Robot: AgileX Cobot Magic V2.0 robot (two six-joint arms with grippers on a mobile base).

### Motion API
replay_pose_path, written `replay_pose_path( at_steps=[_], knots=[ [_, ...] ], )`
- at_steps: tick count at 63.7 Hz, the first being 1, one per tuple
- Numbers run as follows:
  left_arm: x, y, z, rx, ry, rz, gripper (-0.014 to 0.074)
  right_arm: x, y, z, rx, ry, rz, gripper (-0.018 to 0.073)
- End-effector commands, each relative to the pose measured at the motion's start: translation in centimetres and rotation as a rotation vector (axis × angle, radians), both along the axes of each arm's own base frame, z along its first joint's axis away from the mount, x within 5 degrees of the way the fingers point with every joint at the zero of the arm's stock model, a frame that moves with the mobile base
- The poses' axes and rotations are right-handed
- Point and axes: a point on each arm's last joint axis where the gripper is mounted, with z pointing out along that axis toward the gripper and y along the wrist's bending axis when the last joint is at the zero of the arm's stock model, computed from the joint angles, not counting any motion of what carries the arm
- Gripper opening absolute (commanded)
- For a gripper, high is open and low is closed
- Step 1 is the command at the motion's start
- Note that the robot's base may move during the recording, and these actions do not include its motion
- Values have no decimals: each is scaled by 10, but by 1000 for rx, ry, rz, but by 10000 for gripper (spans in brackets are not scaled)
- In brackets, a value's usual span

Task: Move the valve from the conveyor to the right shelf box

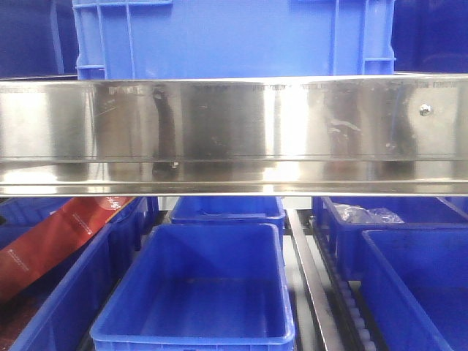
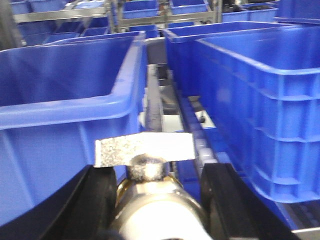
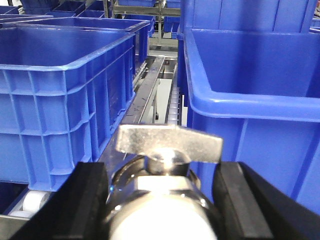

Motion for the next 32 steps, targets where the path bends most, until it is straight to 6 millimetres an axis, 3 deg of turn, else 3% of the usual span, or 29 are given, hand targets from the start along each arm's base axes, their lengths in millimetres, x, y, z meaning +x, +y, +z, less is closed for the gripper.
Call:
replay_pose_path(
  at_steps=[1,32],
  knots=[
    [-2,-1,8,-13,-72,-5,-111,-3,-1,14,5,-112,-10,-154],
    [-2,0,14,-13,-128,1,-111,-3,-1,19,11,-161,-7,-154]
  ],
)
